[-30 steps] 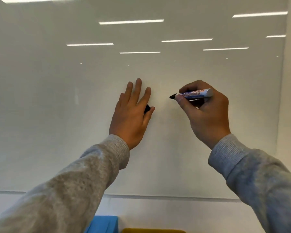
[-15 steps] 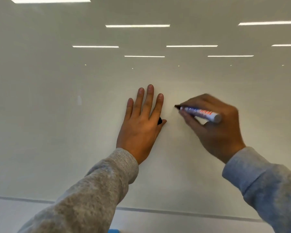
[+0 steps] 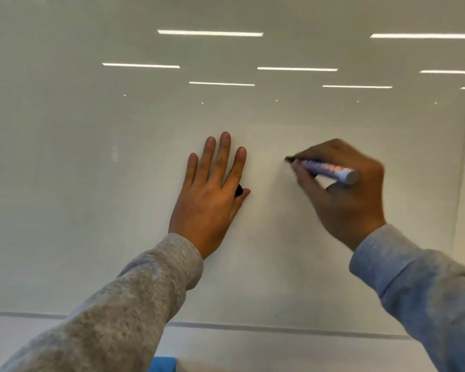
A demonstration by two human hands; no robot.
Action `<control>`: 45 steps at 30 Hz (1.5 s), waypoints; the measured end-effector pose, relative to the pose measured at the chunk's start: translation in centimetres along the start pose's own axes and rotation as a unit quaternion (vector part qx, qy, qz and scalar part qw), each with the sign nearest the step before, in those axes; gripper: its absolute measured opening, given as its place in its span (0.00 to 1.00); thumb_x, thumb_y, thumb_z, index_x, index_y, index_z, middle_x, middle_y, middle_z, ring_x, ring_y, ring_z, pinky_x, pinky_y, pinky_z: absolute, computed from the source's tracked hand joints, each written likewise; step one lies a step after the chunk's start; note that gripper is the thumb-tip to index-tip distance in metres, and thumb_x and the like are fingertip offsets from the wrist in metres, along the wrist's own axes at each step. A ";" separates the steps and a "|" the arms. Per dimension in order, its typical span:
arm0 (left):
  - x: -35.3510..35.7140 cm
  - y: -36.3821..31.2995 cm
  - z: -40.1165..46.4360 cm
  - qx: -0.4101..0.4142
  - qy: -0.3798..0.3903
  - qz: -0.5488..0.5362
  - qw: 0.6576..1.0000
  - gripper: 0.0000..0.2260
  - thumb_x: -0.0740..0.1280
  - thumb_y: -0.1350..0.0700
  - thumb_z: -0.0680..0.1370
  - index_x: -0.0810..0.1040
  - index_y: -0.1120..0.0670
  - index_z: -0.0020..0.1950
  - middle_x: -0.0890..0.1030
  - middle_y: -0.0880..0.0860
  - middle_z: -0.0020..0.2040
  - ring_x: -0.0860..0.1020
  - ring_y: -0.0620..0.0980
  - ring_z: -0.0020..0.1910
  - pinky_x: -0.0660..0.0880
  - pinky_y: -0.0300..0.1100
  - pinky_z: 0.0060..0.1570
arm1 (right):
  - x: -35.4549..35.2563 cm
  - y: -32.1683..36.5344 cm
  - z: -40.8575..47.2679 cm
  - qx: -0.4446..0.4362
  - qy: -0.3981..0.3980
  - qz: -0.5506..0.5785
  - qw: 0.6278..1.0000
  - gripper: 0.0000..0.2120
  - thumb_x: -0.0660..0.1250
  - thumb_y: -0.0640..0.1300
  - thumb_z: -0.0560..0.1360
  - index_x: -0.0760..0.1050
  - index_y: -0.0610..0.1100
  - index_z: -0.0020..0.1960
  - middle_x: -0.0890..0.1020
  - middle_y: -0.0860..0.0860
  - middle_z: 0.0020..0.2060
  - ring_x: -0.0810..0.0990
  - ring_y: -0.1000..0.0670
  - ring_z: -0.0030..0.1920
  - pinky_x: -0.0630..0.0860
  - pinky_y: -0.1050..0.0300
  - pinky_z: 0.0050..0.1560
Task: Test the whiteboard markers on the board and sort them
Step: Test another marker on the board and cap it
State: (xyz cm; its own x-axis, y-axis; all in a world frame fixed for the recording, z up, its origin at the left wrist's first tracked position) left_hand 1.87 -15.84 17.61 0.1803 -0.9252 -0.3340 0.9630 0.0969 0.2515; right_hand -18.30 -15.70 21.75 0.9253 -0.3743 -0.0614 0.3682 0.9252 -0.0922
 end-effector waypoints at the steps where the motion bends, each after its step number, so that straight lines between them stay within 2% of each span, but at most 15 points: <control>1: 0.0 -0.1 0.0 0.000 -0.002 -0.001 1.000 0.29 0.55 0.46 0.85 0.49 0.56 0.82 0.45 0.59 0.82 0.45 0.60 0.81 0.54 0.61 0.77 | 1.1 0.8 -1.1 -0.022 0.047 0.011 0.999 0.02 0.73 0.39 0.76 0.84 0.40 0.47 0.83 0.47 0.43 0.82 0.49 0.42 0.78 0.54 0.43; 4: 0.1 -0.1 -0.2 -0.002 0.002 -0.003 1.000 0.30 0.54 0.45 0.85 0.48 0.56 0.82 0.45 0.59 0.82 0.44 0.60 0.81 0.54 0.61 0.77 | 3.5 2.2 -3.4 -0.074 0.179 0.026 0.981 0.04 0.73 0.40 0.76 0.83 0.40 0.49 0.82 0.47 0.45 0.81 0.49 0.42 0.78 0.52 0.43; 5: 0.1 -0.2 -0.3 0.000 0.005 -0.003 1.000 0.30 0.54 0.45 0.85 0.48 0.55 0.82 0.44 0.59 0.82 0.44 0.60 0.81 0.54 0.61 0.77 | 3.1 1.8 -2.9 -0.074 0.170 0.025 0.982 0.03 0.74 0.40 0.76 0.83 0.40 0.49 0.82 0.47 0.44 0.81 0.49 0.42 0.78 0.52 0.43; 8: 0.3 -0.2 -0.8 0.001 0.011 -0.002 1.000 0.30 0.55 0.45 0.85 0.49 0.55 0.82 0.45 0.59 0.82 0.44 0.60 0.81 0.54 0.61 0.77 | -0.1 -0.3 -0.2 -0.016 0.041 0.004 0.999 0.03 0.74 0.41 0.76 0.84 0.40 0.47 0.84 0.48 0.43 0.82 0.50 0.41 0.80 0.53 0.43; 10: 0.3 -0.2 -1.3 0.003 0.010 0.000 1.000 0.30 0.56 0.46 0.85 0.49 0.56 0.82 0.45 0.60 0.82 0.45 0.61 0.81 0.54 0.62 0.77 | -0.7 -0.6 -0.1 0.005 0.013 -0.011 1.000 0.04 0.74 0.41 0.76 0.84 0.40 0.48 0.83 0.48 0.43 0.81 0.50 0.41 0.79 0.58 0.43; 14: 0.4 -0.2 -1.6 0.006 0.014 0.003 1.000 0.30 0.55 0.45 0.85 0.49 0.56 0.82 0.45 0.60 0.82 0.45 0.61 0.81 0.56 0.63 0.76 | 1.6 0.8 -2.3 -0.034 0.113 -0.014 0.993 0.04 0.74 0.41 0.76 0.83 0.41 0.49 0.83 0.48 0.44 0.81 0.49 0.42 0.77 0.62 0.44; 17: 0.4 -0.3 -1.4 0.006 0.022 0.006 1.000 0.30 0.55 0.45 0.85 0.49 0.56 0.82 0.45 0.60 0.82 0.45 0.61 0.81 0.56 0.62 0.76 | 0.5 -0.1 -1.1 -0.006 0.073 0.004 0.997 0.03 0.74 0.41 0.76 0.84 0.41 0.48 0.83 0.49 0.43 0.82 0.51 0.42 0.78 0.60 0.43; 19: 0.3 -0.3 -1.5 0.008 0.023 0.006 1.000 0.30 0.55 0.45 0.85 0.49 0.56 0.82 0.45 0.61 0.82 0.45 0.62 0.80 0.56 0.63 0.76 | -0.2 -0.9 -0.8 0.056 0.042 0.014 0.997 0.05 0.74 0.43 0.76 0.83 0.43 0.50 0.83 0.51 0.44 0.82 0.53 0.42 0.78 0.69 0.44; 21: 0.3 -0.3 -1.5 0.012 0.020 0.006 1.000 0.29 0.54 0.45 0.85 0.50 0.57 0.82 0.45 0.61 0.82 0.45 0.62 0.80 0.56 0.63 0.76 | -0.1 -0.9 -1.2 0.067 0.044 -0.007 0.997 0.07 0.74 0.44 0.76 0.83 0.43 0.52 0.83 0.51 0.46 0.81 0.54 0.43 0.76 0.74 0.45; 30: 0.3 -0.3 -1.5 0.010 0.015 0.005 1.000 0.30 0.55 0.46 0.85 0.50 0.57 0.82 0.46 0.62 0.82 0.45 0.62 0.80 0.55 0.63 0.76 | 0.3 -0.2 -1.1 0.024 0.095 -0.019 0.995 0.06 0.75 0.43 0.75 0.84 0.42 0.51 0.84 0.50 0.45 0.81 0.53 0.43 0.77 0.71 0.45; 33: 0.3 -0.3 -1.6 0.011 0.020 0.006 1.000 0.30 0.55 0.45 0.85 0.50 0.57 0.82 0.46 0.61 0.82 0.45 0.62 0.80 0.55 0.63 0.76 | -0.5 -0.5 -0.2 0.022 0.054 -0.019 0.998 0.05 0.74 0.42 0.76 0.84 0.41 0.50 0.84 0.49 0.44 0.82 0.52 0.42 0.78 0.64 0.43; 36: 0.3 -0.3 -1.5 0.013 0.018 0.005 1.000 0.30 0.55 0.46 0.85 0.49 0.56 0.82 0.46 0.61 0.82 0.45 0.62 0.80 0.55 0.63 0.76 | -0.5 -0.2 -1.3 0.030 0.022 -0.005 0.999 0.04 0.74 0.41 0.76 0.84 0.41 0.49 0.84 0.49 0.44 0.82 0.52 0.42 0.76 0.65 0.44; 40: 0.5 -0.2 -1.6 0.010 0.019 0.006 1.000 0.31 0.55 0.45 0.85 0.48 0.56 0.82 0.45 0.61 0.82 0.45 0.62 0.80 0.55 0.63 0.76 | 2.3 1.5 -4.6 -0.025 0.135 0.010 0.990 0.05 0.74 0.40 0.76 0.84 0.40 0.51 0.83 0.48 0.46 0.82 0.50 0.44 0.75 0.66 0.48; 44: 0.4 -0.3 -1.5 0.011 0.017 0.006 1.000 0.30 0.55 0.45 0.85 0.49 0.56 0.82 0.45 0.61 0.82 0.45 0.62 0.80 0.55 0.63 0.76 | -2.2 -1.4 -2.4 0.052 -0.029 -0.003 0.998 0.03 0.73 0.41 0.77 0.84 0.42 0.49 0.83 0.49 0.44 0.82 0.53 0.44 0.78 0.59 0.45; 45: 0.4 -0.3 -1.5 0.011 0.017 0.007 1.000 0.30 0.55 0.45 0.85 0.49 0.56 0.82 0.45 0.61 0.82 0.45 0.62 0.80 0.55 0.63 0.76 | -2.4 -1.5 -2.7 0.060 -0.039 -0.005 0.997 0.03 0.73 0.41 0.77 0.84 0.42 0.49 0.83 0.49 0.44 0.82 0.53 0.44 0.78 0.59 0.45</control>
State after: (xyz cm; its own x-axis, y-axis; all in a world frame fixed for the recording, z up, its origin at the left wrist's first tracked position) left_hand 1.94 -15.68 16.04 0.2004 -0.9108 -0.3609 0.9560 0.1011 0.2755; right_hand -21.34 -16.37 19.39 0.9241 -0.3819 0.0161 0.3814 0.9240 0.0266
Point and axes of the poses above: each hand's wrist, its own z-axis towards the middle knuckle, its own x-axis out of the palm, y = z × x, the point moved 8 cm from there along z, towards the middle knuckle
